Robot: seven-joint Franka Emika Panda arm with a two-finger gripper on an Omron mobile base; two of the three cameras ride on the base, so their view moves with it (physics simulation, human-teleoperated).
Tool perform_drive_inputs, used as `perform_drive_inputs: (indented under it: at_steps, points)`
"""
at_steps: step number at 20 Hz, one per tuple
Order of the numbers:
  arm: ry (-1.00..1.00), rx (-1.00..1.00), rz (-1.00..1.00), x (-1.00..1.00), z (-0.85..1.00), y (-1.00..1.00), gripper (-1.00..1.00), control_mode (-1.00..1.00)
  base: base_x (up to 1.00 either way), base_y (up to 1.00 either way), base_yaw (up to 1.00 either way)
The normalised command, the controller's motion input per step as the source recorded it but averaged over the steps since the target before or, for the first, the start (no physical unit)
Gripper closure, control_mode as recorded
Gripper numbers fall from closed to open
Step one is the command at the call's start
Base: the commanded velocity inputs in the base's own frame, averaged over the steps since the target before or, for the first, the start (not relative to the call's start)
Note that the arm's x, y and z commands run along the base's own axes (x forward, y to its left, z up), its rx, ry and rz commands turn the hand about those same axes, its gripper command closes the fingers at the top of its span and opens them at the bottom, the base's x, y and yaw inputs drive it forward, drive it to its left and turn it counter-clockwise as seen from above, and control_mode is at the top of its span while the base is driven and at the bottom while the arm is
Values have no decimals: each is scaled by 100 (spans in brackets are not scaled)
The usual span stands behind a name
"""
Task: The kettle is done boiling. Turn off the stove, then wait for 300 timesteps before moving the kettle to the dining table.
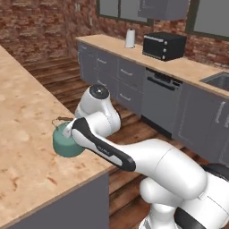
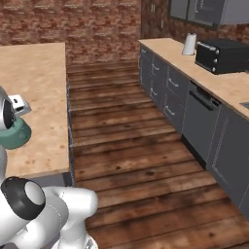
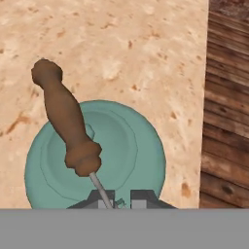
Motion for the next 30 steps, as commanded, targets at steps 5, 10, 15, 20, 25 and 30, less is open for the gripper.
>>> perform_drive_inputs:
  at_steps: [5,10,15,20,25,30]
  points:
    - [0,0,0,0,0,0,100,100,30,-67,-3]
    - [0,0,0,0,0,0,100,100,31,-67,-1]
    - [0,0,0,0,0,0,100,100,38,-65,0]
    - [0,0,0,0,0,0,100,100,54,-56,0]
    - [0,0,0,0,0,0,100,100,72,-42,0]
    - [0,0,0,0,0,0,100,100,79,-21,0]
